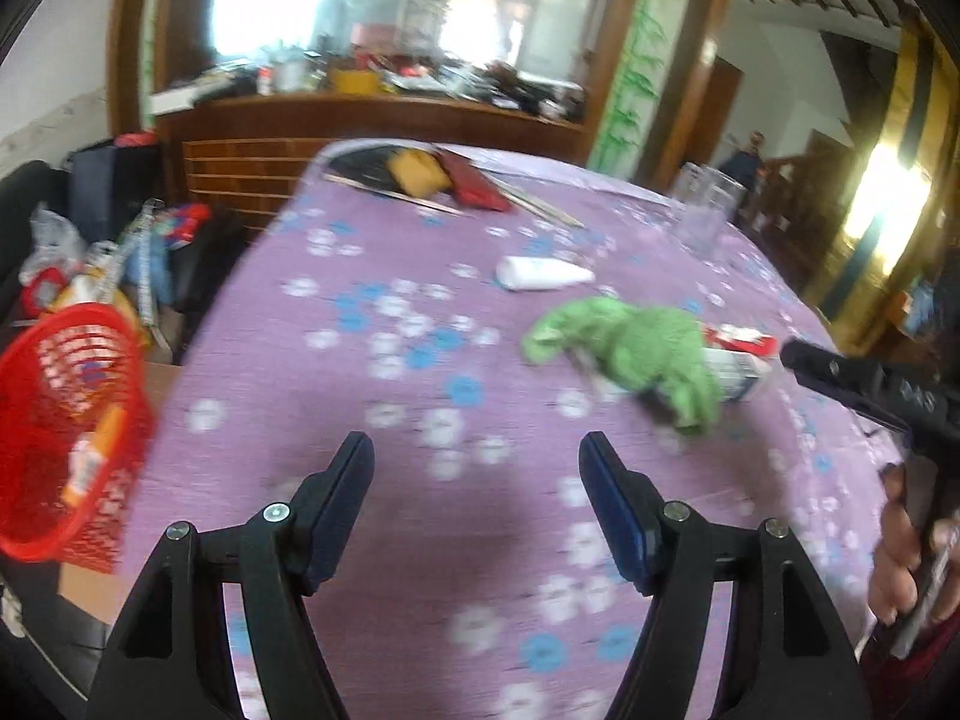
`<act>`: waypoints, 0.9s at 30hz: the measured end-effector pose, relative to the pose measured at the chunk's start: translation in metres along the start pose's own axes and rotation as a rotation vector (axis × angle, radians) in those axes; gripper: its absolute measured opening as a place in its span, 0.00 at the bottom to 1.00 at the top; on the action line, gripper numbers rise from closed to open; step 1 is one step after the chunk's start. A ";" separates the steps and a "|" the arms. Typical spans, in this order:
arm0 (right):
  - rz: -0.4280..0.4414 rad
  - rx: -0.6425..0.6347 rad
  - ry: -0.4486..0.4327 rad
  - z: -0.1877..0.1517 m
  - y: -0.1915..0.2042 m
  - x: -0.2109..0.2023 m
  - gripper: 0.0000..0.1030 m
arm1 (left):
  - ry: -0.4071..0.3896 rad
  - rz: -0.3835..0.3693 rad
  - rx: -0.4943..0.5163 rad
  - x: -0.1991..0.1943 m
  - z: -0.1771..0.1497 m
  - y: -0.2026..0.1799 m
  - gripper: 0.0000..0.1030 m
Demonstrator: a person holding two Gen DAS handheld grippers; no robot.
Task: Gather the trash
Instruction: 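Grasp the green towel with the left tool while the right tool grasps the red box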
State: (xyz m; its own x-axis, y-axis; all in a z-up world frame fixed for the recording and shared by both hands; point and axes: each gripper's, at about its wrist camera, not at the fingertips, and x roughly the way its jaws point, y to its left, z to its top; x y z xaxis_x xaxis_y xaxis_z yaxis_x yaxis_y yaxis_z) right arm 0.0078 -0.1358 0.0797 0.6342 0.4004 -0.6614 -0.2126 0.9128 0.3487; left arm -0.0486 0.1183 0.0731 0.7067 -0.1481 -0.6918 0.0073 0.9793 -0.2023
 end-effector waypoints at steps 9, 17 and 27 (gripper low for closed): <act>-0.009 0.231 -0.050 0.014 -0.084 -0.019 0.57 | 0.112 -0.132 -0.162 0.047 0.044 -0.048 0.72; -0.006 0.266 -0.056 0.004 -0.108 -0.033 0.58 | 0.246 -0.090 -0.256 0.119 0.058 -0.076 0.73; -0.018 0.340 -0.051 0.017 -0.137 -0.036 0.58 | 0.187 -0.086 -0.192 0.150 0.065 -0.098 0.60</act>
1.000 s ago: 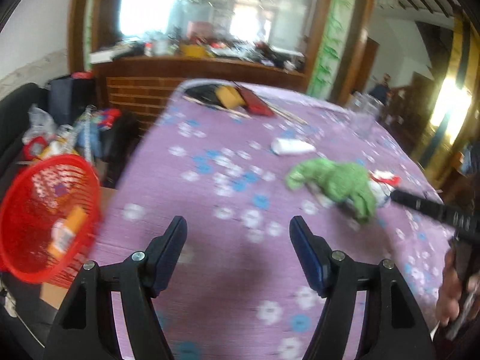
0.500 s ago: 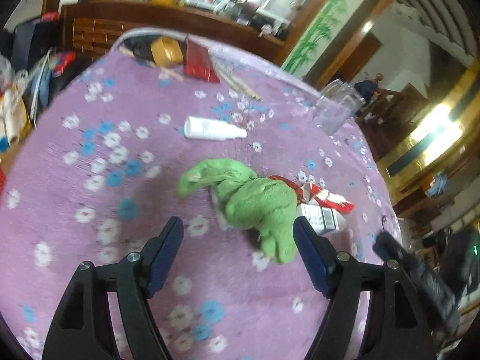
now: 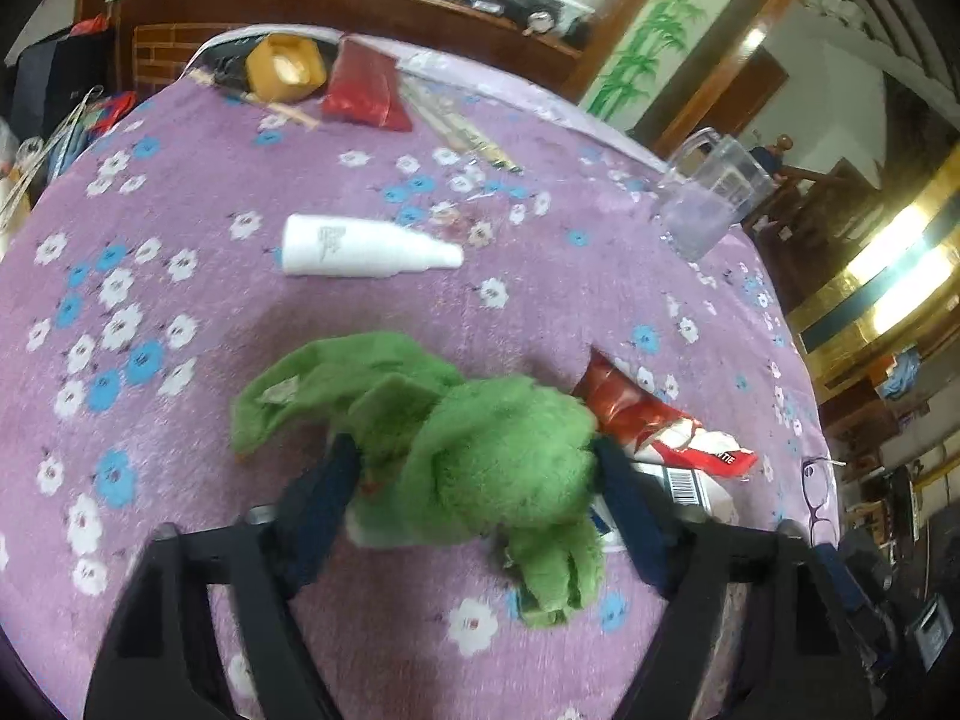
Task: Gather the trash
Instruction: 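Grasp the green towel with the left tool while the right tool grasps the red box, then lift the green towel and red box and carry them toward the red basket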
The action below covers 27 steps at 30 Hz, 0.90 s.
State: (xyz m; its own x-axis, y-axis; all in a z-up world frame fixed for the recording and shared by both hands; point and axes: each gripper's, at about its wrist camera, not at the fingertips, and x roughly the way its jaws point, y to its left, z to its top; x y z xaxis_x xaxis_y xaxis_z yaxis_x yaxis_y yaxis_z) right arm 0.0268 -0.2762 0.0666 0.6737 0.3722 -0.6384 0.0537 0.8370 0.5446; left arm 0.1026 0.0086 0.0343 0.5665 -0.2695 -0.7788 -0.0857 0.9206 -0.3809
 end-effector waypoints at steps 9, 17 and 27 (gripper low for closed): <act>-0.025 0.033 0.084 0.018 0.000 0.046 0.58 | -0.050 -0.052 0.096 -0.028 -0.012 0.008 0.42; -0.038 0.120 0.164 0.021 -0.018 0.081 0.57 | -0.128 -0.106 0.158 -0.092 -0.039 0.036 0.43; 0.047 0.214 0.185 0.016 -0.017 0.106 0.15 | -0.152 -0.081 0.213 -0.115 -0.065 0.058 0.43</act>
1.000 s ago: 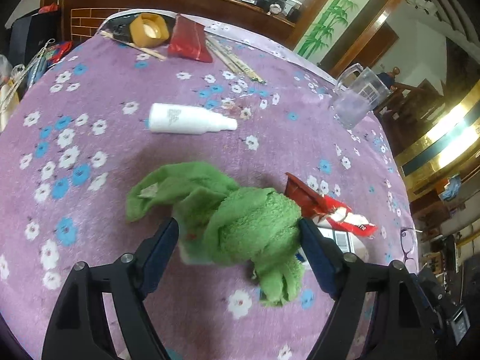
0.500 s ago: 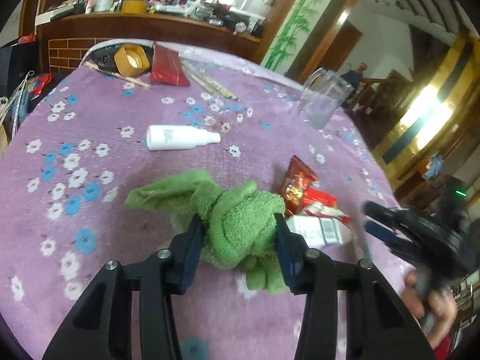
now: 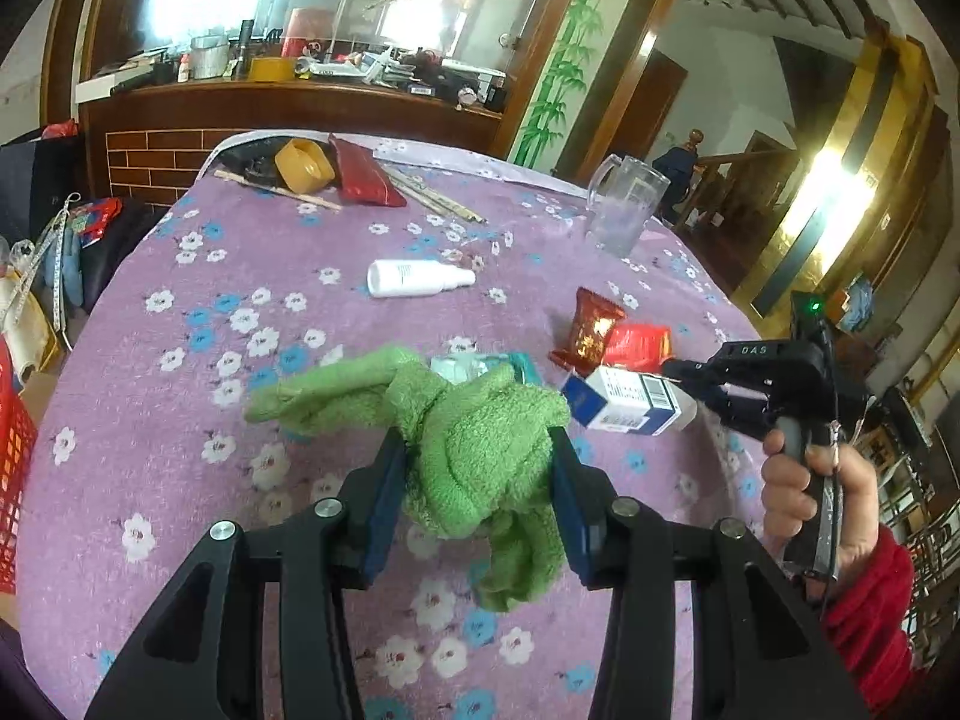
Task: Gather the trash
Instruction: 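Lift the green towel and red box and carry them toward the red basket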
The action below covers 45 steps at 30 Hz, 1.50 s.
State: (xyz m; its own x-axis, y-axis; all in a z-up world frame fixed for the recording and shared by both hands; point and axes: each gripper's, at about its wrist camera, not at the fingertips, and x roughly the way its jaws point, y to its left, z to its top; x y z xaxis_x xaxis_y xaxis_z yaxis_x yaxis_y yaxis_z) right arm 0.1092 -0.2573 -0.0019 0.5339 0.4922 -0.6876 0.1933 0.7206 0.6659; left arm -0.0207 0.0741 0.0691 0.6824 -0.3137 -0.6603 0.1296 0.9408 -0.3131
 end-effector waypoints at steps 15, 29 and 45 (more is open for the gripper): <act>0.046 -0.323 -0.255 -0.079 0.056 -0.113 0.05 | -0.016 0.010 0.055 -0.017 -0.018 -0.006 0.43; 0.073 -0.417 -0.220 -0.160 0.062 -0.114 0.05 | -0.029 0.053 0.123 -0.030 -0.039 -0.017 0.43; 0.070 -0.472 -0.205 -0.179 0.086 -0.111 0.05 | -0.070 0.072 0.117 -0.055 -0.042 -0.009 0.43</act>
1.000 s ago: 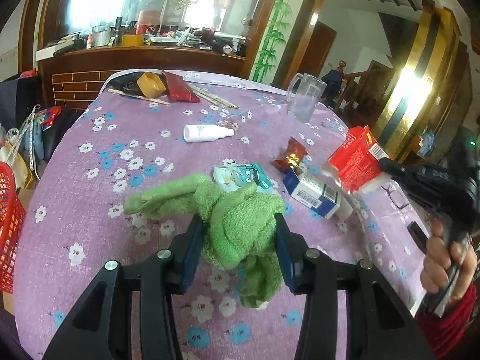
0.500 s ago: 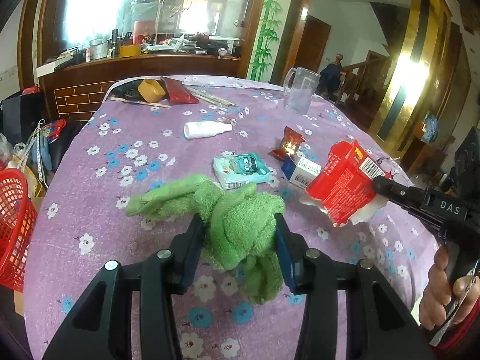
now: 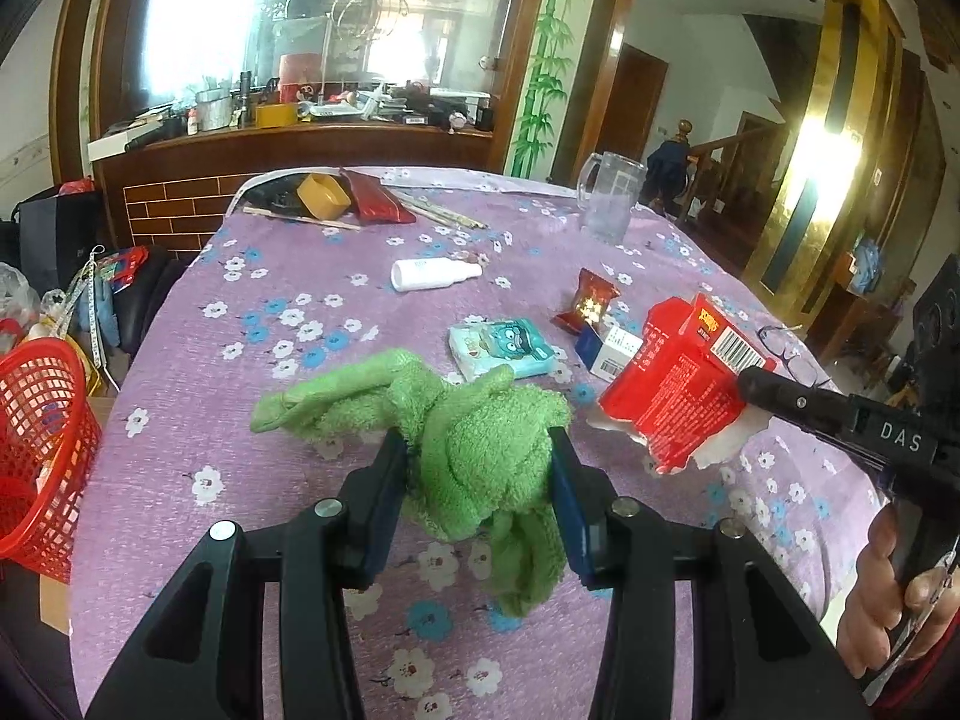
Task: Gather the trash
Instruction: 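Lift the green towel and red box and carry them toward the red basket, then open both tools over the red basket to drop the towel and red box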
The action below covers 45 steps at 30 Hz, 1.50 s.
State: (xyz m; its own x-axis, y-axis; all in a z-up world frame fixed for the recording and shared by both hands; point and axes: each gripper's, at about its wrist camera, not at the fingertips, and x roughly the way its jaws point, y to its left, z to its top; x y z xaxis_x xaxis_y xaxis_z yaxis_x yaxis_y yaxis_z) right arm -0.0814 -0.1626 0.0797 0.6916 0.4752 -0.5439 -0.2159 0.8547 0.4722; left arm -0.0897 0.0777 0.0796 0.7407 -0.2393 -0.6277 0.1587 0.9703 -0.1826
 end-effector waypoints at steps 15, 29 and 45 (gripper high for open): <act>0.004 -0.035 0.006 -0.002 0.022 0.000 0.05 | -0.033 0.020 -0.037 -0.018 0.000 0.023 0.43; 0.029 -0.086 0.053 -0.001 0.055 0.021 0.06 | -0.070 0.055 -0.084 -0.039 -0.002 0.054 0.43; 0.134 -0.201 0.163 0.010 0.152 0.087 0.06 | -0.166 0.228 -0.217 -0.098 0.009 0.151 0.43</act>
State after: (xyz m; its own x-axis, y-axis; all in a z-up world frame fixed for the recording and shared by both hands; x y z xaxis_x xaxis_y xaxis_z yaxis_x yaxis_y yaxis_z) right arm -0.0474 0.0070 0.1111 0.5310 0.6003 -0.5981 -0.4412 0.7984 0.4097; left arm -0.1323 0.2481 0.1200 0.8400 0.0086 -0.5425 -0.1516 0.9638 -0.2195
